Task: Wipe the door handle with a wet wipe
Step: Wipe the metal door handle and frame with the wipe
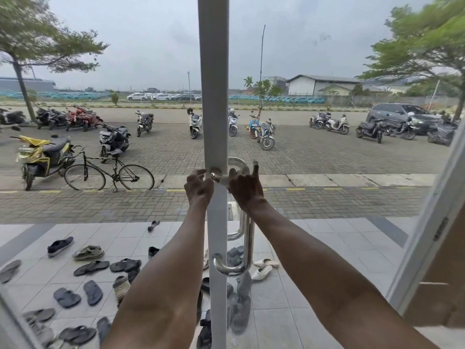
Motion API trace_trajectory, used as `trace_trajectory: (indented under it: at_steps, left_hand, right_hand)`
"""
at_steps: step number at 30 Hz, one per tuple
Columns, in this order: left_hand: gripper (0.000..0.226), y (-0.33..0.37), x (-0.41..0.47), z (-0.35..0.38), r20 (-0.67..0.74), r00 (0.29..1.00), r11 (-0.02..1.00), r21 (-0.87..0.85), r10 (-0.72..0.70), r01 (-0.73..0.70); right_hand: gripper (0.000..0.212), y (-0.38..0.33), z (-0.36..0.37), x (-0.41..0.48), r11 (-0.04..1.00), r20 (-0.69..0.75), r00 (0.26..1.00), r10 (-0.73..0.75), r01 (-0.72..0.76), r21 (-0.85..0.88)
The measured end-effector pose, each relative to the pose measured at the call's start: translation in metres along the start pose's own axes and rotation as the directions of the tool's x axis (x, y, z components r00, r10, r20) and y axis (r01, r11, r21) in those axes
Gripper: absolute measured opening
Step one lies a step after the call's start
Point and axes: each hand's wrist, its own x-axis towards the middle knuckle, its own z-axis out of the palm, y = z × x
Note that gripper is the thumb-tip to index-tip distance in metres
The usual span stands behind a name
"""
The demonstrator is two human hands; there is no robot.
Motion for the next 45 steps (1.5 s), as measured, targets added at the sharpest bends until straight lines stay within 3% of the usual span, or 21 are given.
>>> trace_trajectory:
  at_steps: [6,15,20,24,30,36,40,45]
  left_hand:
    - [0.033,-0.005,-0.006,-0.001,0.074,0.996,0.998,0.036,0.045,-0.047]
    - [0.035,0.002,-0.01,0.005,-0.011,0.993,0.989,0.087,0.118,-0.116]
    - [0.042,0.008,-0.012,0.011,-0.046,0.994,0.995,-0.004,0.098,-0.098]
    - [0.038,0.014,-0.012,0.018,-0.029,0.996,0.996,0.011,0.084,-0.084]
    - [0.018,0.015,-0.009,0.012,-0.028,0.988,0.981,0.13,0.15,-0.145]
    - [0.022,0.006,-0.007,0.007,0.0,0.971,0.953,0.191,0.238,-0.233]
    - [0.02,0.001,-0.004,0.006,-0.038,0.961,0.95,0.168,0.274,-0.264]
    - [0.019,-0.001,-0.005,0.004,-0.039,0.957,0.95,0.135,0.288,-0.281]
  right_hand:
    - [0.04,-0.019,-0.008,0.015,0.989,0.05,0.995,-0.088,0.093,-0.114]
    - [0.027,-0.003,0.018,-0.004,0.983,-0.146,0.987,0.073,-0.046,0.178]
    - [0.028,0.008,0.032,-0.027,0.906,-0.095,0.964,0.246,-0.194,0.376]
    - [0.03,0.01,0.036,-0.037,0.861,-0.043,0.957,0.286,-0.237,0.45]
    - [0.041,0.014,0.017,-0.025,0.933,-0.012,0.977,0.214,-0.201,0.299]
    - [0.036,0.012,0.009,-0.014,0.969,-0.023,0.993,0.112,-0.104,0.225]
    - [0.036,0.012,0.028,-0.027,0.875,-0.018,0.964,0.265,-0.232,0.426]
    - [0.041,0.007,0.056,-0.044,0.648,0.123,0.898,0.423,-0.395,0.651]
